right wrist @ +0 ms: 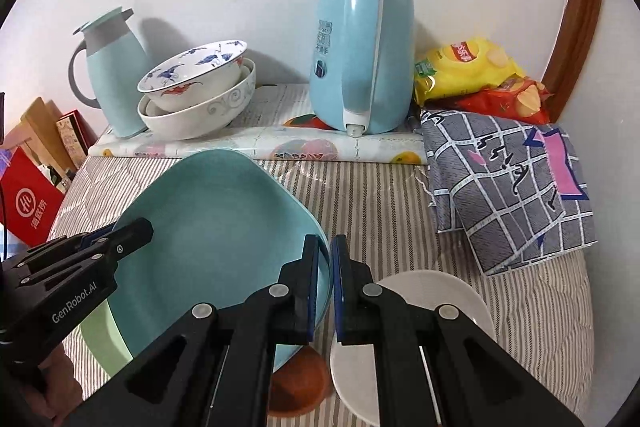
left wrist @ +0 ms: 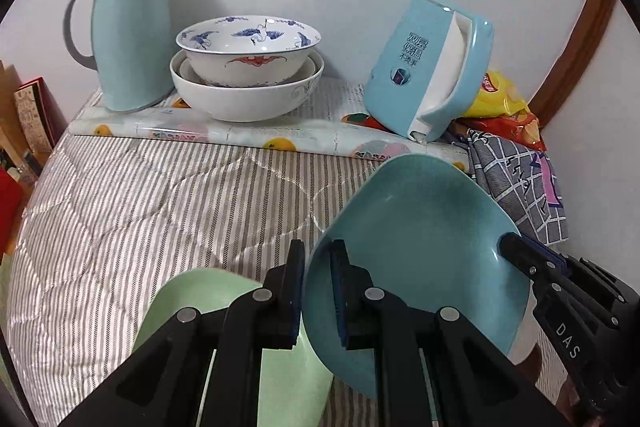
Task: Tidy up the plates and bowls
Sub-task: 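Lift the teal plate with the right gripper and carry it over the green plate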
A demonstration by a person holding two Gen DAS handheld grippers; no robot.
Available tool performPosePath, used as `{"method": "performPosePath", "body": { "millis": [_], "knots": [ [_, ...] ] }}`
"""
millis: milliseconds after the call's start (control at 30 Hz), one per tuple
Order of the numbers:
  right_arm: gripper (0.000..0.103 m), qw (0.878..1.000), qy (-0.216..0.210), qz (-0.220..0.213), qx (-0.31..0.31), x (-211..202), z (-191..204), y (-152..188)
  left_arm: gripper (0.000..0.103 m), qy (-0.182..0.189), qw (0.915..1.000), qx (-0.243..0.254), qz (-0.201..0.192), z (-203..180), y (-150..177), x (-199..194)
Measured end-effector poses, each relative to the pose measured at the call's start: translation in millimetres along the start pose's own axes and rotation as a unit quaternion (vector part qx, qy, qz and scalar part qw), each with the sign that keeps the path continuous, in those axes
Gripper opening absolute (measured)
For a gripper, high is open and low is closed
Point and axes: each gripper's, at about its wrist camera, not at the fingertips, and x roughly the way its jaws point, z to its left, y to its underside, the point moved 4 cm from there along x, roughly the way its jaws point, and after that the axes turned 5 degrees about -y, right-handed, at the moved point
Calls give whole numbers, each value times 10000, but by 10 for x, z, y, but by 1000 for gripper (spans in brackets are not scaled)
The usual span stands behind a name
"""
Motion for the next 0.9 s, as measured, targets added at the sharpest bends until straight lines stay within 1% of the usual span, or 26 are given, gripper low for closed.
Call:
{"method": "performPosePath", "body": {
  "millis": [567, 900],
  "knots": [
    [7, 9995, -193, -248, 74, -512, 257, 285, 13, -112, 9997, -3, -226, 192, 223, -599],
    [7, 9989, -295, -333, 128, -693, 398, 425, 13, -86, 9996, -39, -256, 321, 344, -787]
  ]
}}
